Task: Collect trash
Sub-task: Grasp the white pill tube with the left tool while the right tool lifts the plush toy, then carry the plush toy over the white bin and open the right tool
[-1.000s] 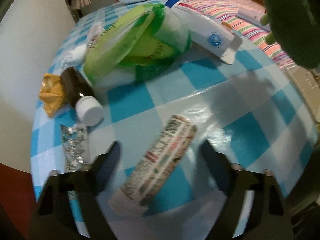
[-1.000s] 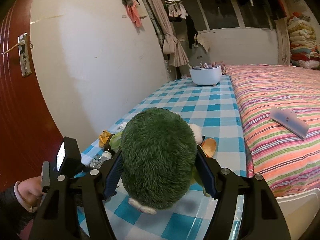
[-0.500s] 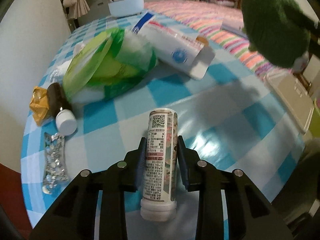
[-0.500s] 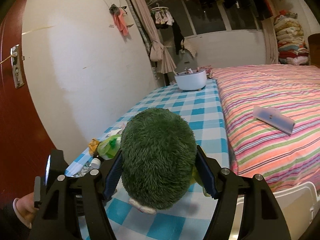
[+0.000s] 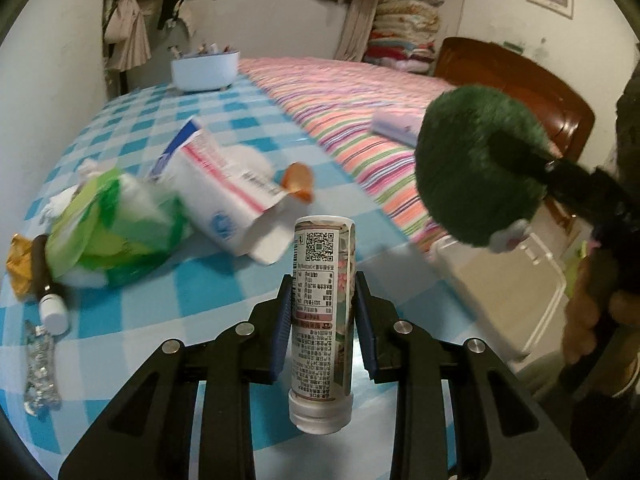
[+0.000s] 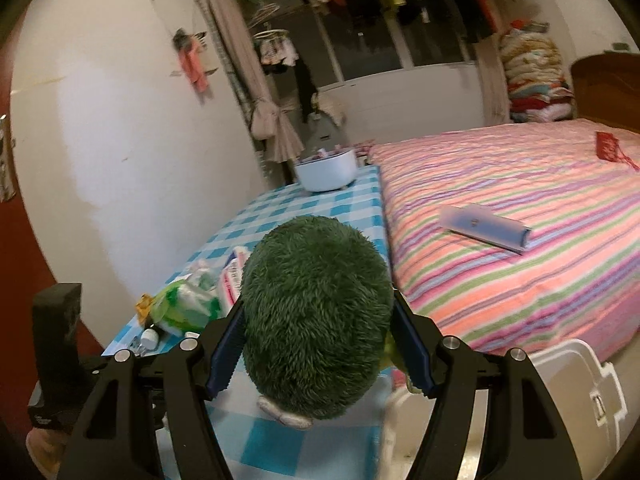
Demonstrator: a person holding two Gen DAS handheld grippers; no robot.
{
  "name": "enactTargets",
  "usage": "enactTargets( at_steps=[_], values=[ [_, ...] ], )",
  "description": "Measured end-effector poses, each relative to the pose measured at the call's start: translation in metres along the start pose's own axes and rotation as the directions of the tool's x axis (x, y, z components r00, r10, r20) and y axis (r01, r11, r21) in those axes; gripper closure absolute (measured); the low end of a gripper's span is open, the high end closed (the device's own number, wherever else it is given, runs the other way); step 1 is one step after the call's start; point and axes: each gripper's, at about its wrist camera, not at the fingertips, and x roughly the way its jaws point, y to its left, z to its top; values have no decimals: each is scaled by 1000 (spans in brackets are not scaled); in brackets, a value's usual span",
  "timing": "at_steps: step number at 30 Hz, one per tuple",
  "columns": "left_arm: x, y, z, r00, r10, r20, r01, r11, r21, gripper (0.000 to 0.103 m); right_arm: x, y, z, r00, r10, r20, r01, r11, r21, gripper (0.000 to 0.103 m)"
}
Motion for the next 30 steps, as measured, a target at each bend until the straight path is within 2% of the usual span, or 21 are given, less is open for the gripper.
enactTargets(
  at_steps=[11, 16, 24, 30],
  values=[
    [0, -56, 7, 993, -116, 22, 114, 990, 80, 75, -40, -48, -14, 986, -149, 72, 142, 985, 99, 37],
    [-1, -74, 8, 987, -160, 21, 157, 982, 106, 75, -52, -65, -25, 973, -223, 51, 213, 965, 150, 37],
    [5, -102, 12, 978, -208, 10, 204, 969, 137, 75, -62, -86, -38, 956, -292, 22, 281, 936, 213, 35],
    [10, -118, 15, 971, -240, 9, 236, 960, 152, 75, -72, -95, -43, 941, -336, 47, 315, 916, 247, 29]
  ],
)
